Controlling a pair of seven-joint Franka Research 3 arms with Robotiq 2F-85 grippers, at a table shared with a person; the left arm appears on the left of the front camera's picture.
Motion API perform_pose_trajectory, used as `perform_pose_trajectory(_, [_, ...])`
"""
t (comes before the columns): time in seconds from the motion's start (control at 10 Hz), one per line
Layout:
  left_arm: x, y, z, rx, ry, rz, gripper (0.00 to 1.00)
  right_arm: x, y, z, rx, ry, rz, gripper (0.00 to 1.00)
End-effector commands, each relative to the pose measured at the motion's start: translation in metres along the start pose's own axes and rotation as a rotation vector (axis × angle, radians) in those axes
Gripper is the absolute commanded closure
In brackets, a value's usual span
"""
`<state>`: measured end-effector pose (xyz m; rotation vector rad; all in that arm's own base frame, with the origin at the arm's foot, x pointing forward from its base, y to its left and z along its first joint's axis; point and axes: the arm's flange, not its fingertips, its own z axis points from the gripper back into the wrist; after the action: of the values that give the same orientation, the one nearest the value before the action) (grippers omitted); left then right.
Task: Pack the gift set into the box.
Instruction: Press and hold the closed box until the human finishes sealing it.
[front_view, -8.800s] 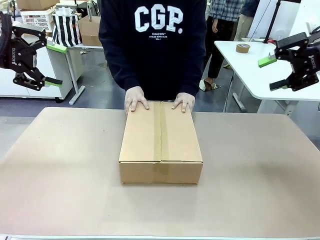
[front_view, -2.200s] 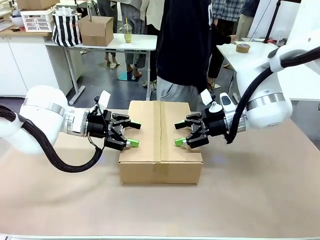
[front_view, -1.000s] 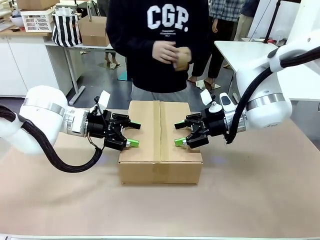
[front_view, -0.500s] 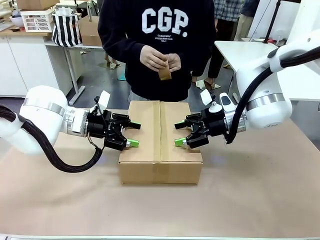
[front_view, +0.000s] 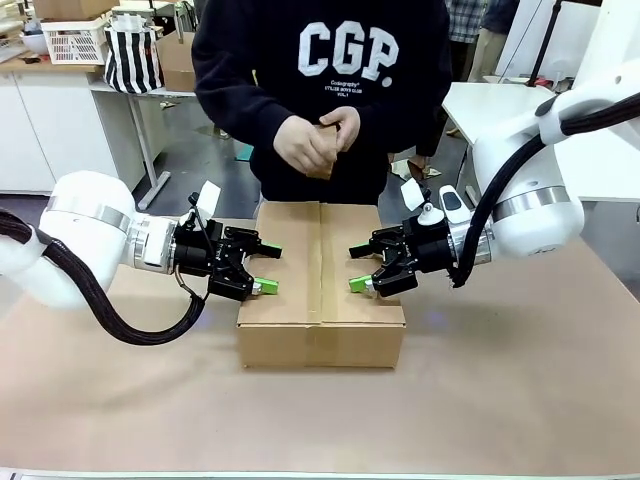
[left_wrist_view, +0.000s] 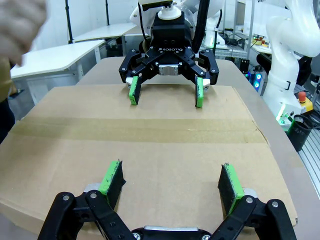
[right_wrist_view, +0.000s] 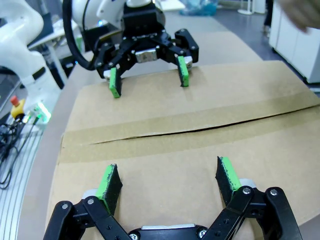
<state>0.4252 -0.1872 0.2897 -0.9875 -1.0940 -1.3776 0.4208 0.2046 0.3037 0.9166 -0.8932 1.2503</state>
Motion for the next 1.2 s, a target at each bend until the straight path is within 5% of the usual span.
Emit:
perform_pose_trajectory(0.0, [-0.0022, -0.0009, 0.0014, -0.009, 0.003, -0.011, 0.00, -0.0021, 0.0028, -0.0007, -0.010, 0.012, 0.000, 0.00])
perform_pose_trajectory(1.1, [-0.0022, -0.0009, 0.0014, -0.009, 0.003, -0.011, 0.00, -0.0021, 0.0028, -0.0007, -0.010, 0.012, 0.000, 0.00])
